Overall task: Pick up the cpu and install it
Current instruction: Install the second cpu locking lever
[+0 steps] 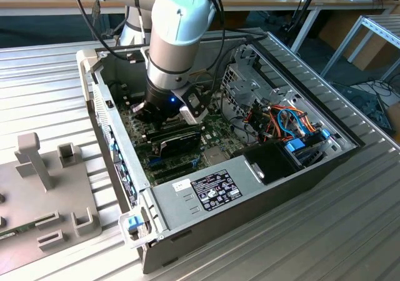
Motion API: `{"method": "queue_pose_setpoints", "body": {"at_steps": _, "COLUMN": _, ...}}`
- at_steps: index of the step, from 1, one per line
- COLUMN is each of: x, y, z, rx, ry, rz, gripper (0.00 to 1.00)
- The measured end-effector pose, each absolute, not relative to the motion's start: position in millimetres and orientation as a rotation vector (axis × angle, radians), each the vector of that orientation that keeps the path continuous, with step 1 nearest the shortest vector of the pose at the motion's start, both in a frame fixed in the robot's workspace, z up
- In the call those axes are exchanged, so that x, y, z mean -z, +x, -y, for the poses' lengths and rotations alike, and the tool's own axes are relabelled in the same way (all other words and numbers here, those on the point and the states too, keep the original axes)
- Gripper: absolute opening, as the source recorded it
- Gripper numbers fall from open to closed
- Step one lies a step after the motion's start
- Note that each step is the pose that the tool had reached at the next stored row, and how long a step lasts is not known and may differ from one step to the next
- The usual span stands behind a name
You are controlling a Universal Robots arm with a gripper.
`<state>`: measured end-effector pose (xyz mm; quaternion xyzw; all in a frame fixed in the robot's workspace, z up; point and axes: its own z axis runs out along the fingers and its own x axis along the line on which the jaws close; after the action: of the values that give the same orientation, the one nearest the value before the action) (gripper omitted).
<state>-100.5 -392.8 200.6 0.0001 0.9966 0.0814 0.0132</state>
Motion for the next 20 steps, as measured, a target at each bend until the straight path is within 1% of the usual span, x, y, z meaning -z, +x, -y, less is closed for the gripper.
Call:
{"method": "queue_pose_setpoints", "body": {"at_steps": 13, "x": -202, "y": -101, "z": 393, "rx": -0.238, "ry": 0.0, "rz": -3.107, "gripper": 0.11}}
{"method": "queue_pose_setpoints", "body": {"at_steps": 20, "x": -212, "y": -101, "z": 393, "rx": -0.233, "ry": 0.0, "rz": -3.107, "gripper": 0.11}}
